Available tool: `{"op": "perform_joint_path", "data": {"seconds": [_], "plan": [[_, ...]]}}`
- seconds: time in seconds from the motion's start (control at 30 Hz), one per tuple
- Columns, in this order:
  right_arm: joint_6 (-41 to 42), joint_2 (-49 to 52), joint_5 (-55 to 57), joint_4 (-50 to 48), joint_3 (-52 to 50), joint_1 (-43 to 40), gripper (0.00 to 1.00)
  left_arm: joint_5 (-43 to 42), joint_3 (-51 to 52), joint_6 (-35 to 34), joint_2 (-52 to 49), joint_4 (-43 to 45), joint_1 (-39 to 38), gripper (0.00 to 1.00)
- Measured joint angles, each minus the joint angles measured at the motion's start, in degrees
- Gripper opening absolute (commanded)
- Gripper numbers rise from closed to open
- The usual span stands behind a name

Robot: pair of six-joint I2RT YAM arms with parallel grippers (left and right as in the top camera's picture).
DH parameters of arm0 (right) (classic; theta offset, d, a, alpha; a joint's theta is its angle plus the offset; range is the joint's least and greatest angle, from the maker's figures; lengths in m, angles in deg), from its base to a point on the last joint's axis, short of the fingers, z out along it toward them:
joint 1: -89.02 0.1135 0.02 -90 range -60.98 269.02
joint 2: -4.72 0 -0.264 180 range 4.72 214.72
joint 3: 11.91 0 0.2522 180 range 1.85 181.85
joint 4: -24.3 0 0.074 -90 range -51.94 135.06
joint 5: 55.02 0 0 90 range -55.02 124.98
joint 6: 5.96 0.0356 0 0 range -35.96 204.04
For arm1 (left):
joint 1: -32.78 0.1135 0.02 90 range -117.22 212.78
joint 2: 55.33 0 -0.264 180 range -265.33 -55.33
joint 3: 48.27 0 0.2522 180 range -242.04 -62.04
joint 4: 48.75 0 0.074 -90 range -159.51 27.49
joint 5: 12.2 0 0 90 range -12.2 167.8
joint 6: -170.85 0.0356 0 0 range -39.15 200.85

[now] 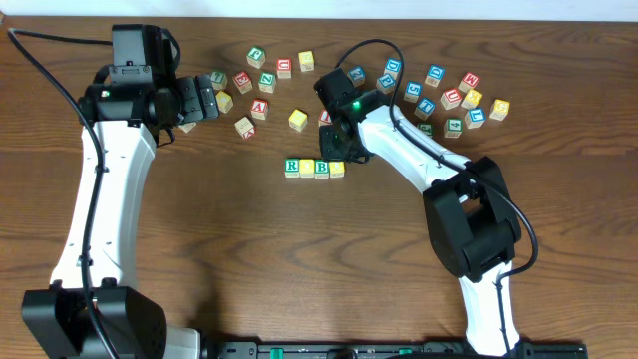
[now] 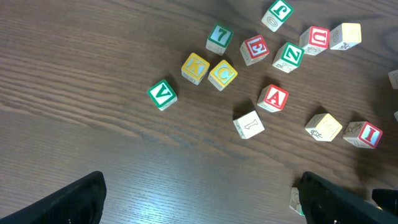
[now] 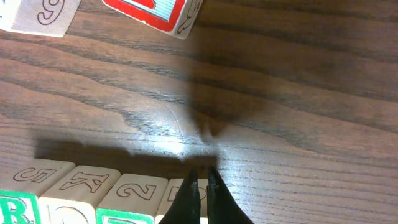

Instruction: Spell out ROBOT

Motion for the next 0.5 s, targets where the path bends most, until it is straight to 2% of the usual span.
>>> {"op": "perform_joint_path", "data": {"seconds": [0.5], "plan": [[0.74,0.00,-1.18,0.28,0.00,-0.02,0.01,0.02,0.00,0.00,0.02,0.00,0.00,0.97]]}}
